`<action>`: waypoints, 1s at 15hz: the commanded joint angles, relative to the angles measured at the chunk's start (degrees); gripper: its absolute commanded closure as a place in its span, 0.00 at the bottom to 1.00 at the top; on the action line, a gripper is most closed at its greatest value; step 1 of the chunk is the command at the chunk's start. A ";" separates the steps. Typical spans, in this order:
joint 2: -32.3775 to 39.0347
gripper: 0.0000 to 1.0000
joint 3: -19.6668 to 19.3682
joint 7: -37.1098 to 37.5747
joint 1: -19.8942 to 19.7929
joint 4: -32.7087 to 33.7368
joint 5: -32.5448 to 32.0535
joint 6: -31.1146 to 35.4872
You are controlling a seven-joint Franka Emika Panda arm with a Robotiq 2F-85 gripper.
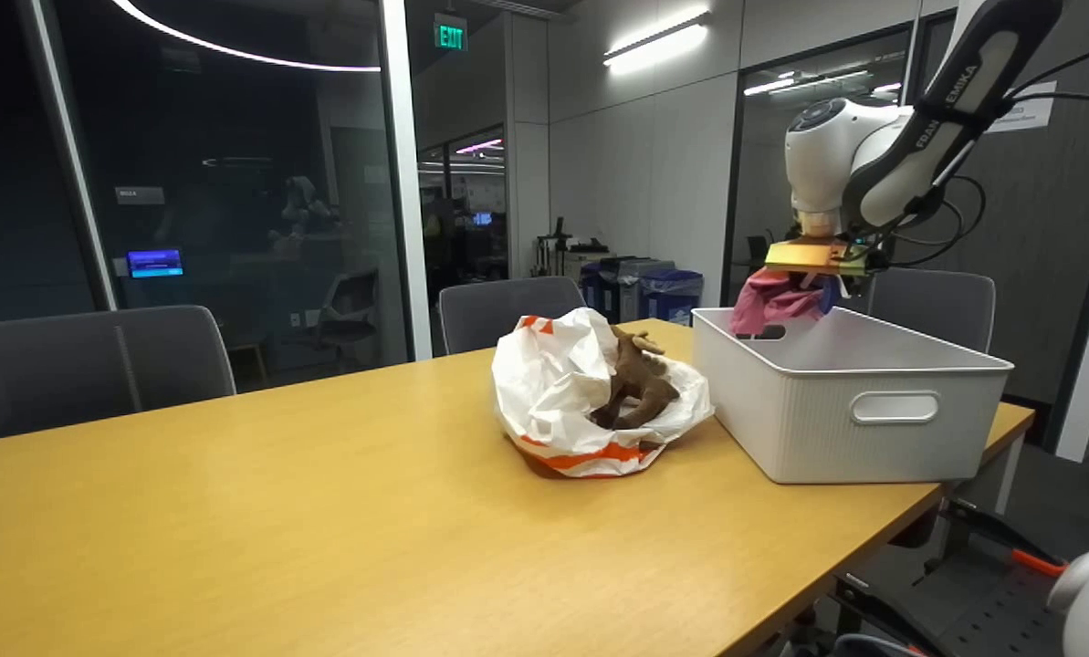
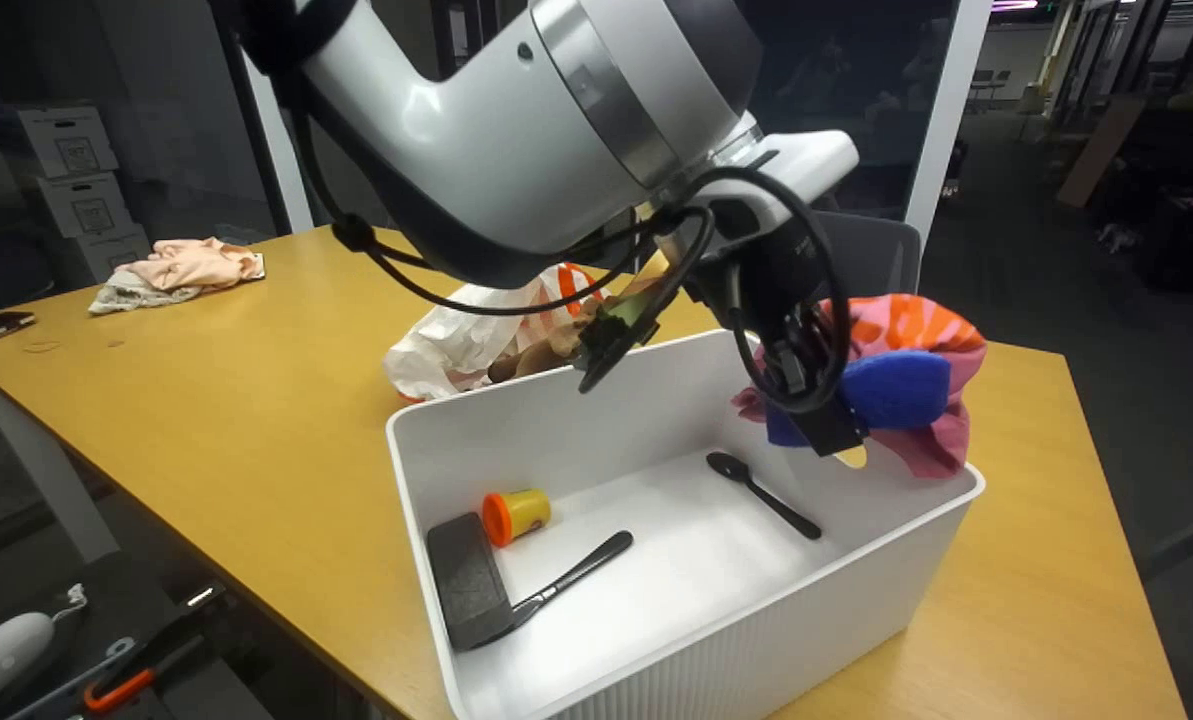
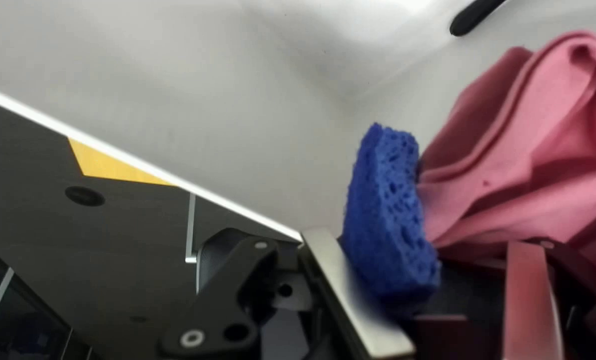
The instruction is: Remove the toy moose, the pink shirt and blue object from the white basket and put them in the plastic bag
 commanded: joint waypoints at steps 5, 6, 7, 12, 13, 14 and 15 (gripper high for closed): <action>-17.50 1.00 5.40 -9.48 -1.95 -6.29 0.28 -1.55; -20.11 1.00 6.13 -12.34 -1.77 -7.88 1.32 -0.27; -22.46 1.00 6.70 -15.88 -1.51 -9.42 2.83 1.14; -31.69 1.00 10.92 -29.20 0.76 -18.16 10.33 6.22; -32.57 1.00 11.81 -32.02 1.38 -19.73 12.31 7.24; -32.89 1.00 13.40 -34.14 1.99 -21.13 14.06 7.11; -33.10 1.00 15.30 -35.46 2.02 -22.41 15.03 7.27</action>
